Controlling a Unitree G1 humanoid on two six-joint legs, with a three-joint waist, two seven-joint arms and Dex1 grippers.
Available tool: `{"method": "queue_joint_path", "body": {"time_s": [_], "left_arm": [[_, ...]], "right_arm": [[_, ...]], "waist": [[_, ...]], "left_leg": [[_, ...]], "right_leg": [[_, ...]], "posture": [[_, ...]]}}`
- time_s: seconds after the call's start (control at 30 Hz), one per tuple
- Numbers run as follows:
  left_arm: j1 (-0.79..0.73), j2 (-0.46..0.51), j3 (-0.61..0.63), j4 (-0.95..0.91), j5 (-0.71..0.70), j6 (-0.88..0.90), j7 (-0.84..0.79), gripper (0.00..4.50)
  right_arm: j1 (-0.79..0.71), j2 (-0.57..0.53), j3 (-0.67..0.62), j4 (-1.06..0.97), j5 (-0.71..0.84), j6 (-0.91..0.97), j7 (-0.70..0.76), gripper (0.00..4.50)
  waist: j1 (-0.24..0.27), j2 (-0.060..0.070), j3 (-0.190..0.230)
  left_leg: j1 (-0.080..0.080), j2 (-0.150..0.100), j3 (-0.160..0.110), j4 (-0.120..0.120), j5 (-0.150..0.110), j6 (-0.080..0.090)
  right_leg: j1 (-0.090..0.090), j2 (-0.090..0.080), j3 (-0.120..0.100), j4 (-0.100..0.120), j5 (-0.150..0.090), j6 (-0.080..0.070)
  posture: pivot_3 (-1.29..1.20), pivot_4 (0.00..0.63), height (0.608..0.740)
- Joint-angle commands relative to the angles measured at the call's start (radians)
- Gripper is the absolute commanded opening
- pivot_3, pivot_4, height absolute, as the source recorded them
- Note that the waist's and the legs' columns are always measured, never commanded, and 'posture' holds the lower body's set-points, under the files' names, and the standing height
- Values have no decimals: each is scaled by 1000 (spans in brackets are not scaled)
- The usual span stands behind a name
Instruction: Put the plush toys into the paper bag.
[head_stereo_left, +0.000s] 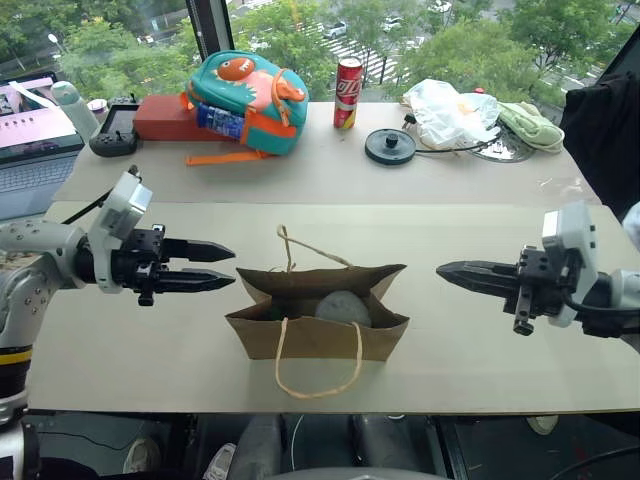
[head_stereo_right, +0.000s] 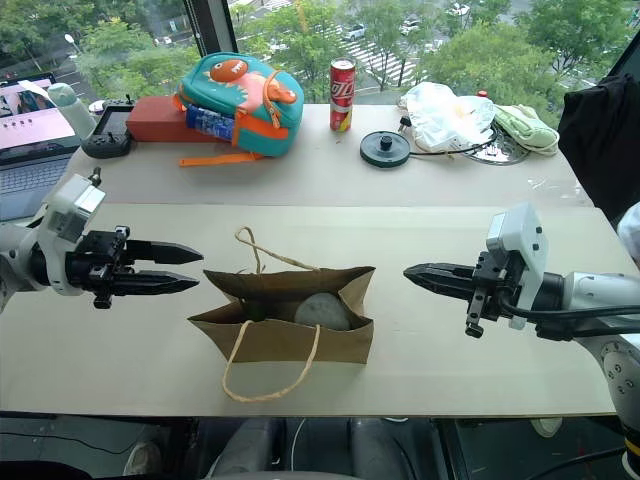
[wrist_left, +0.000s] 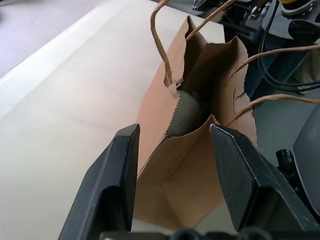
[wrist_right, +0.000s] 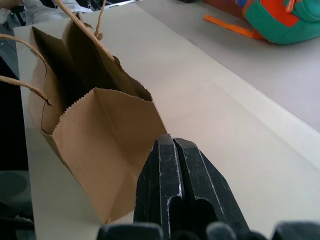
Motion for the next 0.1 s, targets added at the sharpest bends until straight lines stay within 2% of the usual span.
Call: {"method": "queue_joint_path", "body": {"time_s": [0.03, 0.1], "left_arm": [[-25, 13, 28, -27, -23, 8, 7, 2393], [-26, 12, 26, -30, -17, 0, 11, 2393]], "right_arm": [[-15, -12, -17, -17, 23, -15, 7, 0], [-18, -10, -13, -17, 22, -15, 6, 0]], "waist": [[0, 0, 0], [0, 0, 0]], "left_leg": [[0, 0, 0, 0, 0, 0], [0, 0, 0, 0, 0, 0]], "right_leg": [[0, 0, 0, 0, 0, 0], [0, 0, 0, 0, 0, 0]], "posture": [[0, 150, 739], [0, 150, 739]]}}
